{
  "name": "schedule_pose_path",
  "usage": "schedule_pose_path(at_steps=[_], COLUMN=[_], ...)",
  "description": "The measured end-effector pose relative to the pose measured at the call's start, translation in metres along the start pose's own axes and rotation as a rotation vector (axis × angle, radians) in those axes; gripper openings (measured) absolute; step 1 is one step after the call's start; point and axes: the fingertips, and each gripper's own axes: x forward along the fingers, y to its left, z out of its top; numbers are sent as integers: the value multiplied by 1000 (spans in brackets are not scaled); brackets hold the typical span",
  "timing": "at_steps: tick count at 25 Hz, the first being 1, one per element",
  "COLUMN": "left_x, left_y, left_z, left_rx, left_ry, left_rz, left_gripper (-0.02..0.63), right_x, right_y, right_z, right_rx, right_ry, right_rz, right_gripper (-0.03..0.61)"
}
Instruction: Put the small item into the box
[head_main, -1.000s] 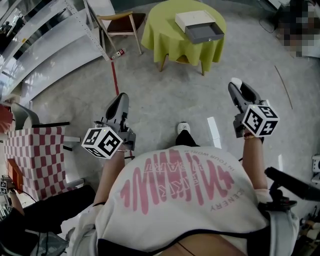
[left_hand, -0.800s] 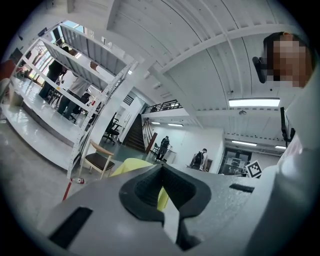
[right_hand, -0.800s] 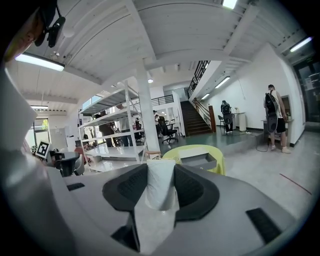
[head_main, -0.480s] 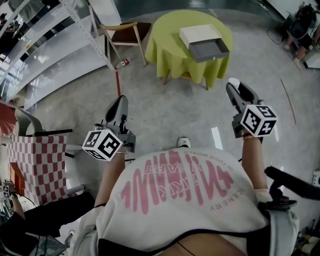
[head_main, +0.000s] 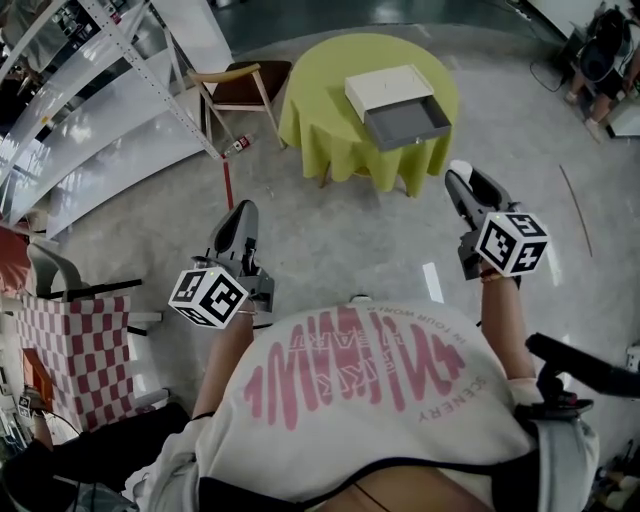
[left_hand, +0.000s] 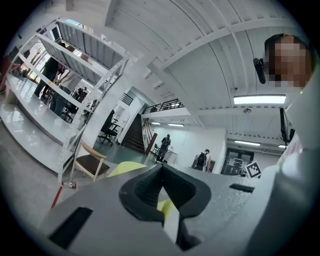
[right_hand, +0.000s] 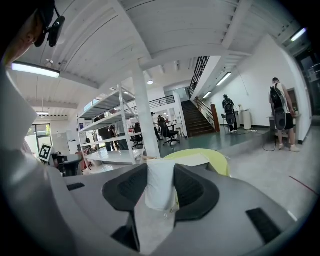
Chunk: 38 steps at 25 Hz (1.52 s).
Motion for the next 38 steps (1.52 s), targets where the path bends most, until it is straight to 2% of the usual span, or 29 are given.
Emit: schedule_pose_path(at_steps=[13,21,30,38], left_x=[88,135,154,153], left_y=[-16,-31,-35,-31], left_z=[-20,-26,-32,-44], left_rx=[2,14,12,-3], left_ry=[41,56,92,128], left_rz=[-49,-113,-128,-104], left_gripper=[6,6,6,6], right_x=[34,39,44,51], right_y=[-59,-81,-94,-93], right_z=[-3,-5,-8,-21], right_rx=[31,34,59,81], right_ry=[42,45,53,91], right_rz=[-3,-14,-22,-3], right_gripper=[169,169,168,168])
